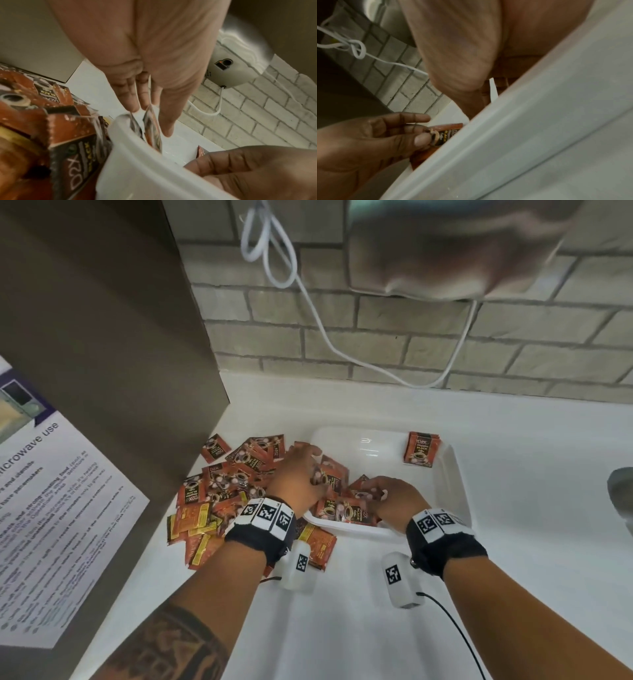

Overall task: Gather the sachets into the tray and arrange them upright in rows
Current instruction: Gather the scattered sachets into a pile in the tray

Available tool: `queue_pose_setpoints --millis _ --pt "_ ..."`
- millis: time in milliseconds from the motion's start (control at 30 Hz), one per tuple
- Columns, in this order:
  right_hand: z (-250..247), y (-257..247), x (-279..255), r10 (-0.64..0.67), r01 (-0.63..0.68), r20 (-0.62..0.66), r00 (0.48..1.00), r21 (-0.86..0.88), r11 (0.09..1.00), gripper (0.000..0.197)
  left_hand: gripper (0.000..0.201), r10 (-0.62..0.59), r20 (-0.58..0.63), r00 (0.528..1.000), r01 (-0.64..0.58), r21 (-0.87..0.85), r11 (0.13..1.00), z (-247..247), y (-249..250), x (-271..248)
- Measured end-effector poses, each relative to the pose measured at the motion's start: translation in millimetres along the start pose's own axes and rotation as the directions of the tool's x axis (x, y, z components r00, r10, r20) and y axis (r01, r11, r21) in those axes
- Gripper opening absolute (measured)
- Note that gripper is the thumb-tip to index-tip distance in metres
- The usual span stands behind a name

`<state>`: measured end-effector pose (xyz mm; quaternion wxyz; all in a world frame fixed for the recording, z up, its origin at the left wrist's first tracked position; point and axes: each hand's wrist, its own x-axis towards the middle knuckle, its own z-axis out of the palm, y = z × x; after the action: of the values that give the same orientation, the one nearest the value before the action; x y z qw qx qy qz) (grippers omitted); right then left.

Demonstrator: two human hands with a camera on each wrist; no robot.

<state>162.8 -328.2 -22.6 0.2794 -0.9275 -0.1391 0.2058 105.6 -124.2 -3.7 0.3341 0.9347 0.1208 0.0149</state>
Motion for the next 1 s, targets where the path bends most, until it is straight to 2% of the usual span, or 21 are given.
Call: queue_pose_setpoints --millis 67,167,300,433,600,733,833,900,1000 --pt "-1.1 4.6 -3.1 -0.006 0.007 -0.014 1.0 0.018 1.0 0.032 0.055 -0.008 -0.051 0.999 0.01 0.034 0.999 -1.0 -5.2 -3.0" --pt "-0.9 13.2 -8.8 0.004 -0.003 -0.059 0.998 0.021 1.0 0.032 0.045 -0.042 -0.062 0.997 0.043 0.029 0.999 -2.3 -13.9 -5.9" --pt "1.6 21.0 -12.4 -0.017 0.015 -0.073 0.997 -0.033 0.999 0.032 0.031 -0.048 -0.05 0.998 0.049 0.023 0.999 0.1 -19.3 -9.0" --pt "-1.6 24.4 -13.1 -0.036 0.029 -0.068 0.997 -0.108 0.994 0.027 0.028 -0.06 -0.021 0.998 0.059 -0.04 0.997 1.9 -15.4 -11.7" --pt "-3.5 26.6 -13.0 0.022 -0.026 -0.037 0.999 -0.106 0.994 0.032 0.024 -0.115 0.025 0.993 0.116 -0.039 0.993 -18.7 -20.2 3.4" --pt "-2.4 29.1 -14.9 0.055 -0.058 -0.035 0.998 -0.09 0.994 0.033 0.034 -0.165 0.079 0.983 0.151 0.154 0.976 -38.9 -31.6 31.1" --pt "-1.1 27.7 -16.6 0.072 -0.075 -0.037 0.997 -0.11 0.991 0.035 0.054 -0.208 0.162 0.965 0.154 0.294 0.943 -38.7 -35.3 58.0" --pt "-0.3 26.3 -17.7 0.076 -0.08 -0.037 0.996 -0.126 0.989 0.037 0.068 -0.234 0.214 0.949 0.152 0.34 0.928 -33.1 -35.3 76.0" --pt "-0.5 24.0 -19.3 0.088 -0.092 -0.041 0.995 -0.128 0.987 0.039 0.078 -0.219 0.251 0.943 0.112 0.381 0.918 -24.4 -33.5 95.1"
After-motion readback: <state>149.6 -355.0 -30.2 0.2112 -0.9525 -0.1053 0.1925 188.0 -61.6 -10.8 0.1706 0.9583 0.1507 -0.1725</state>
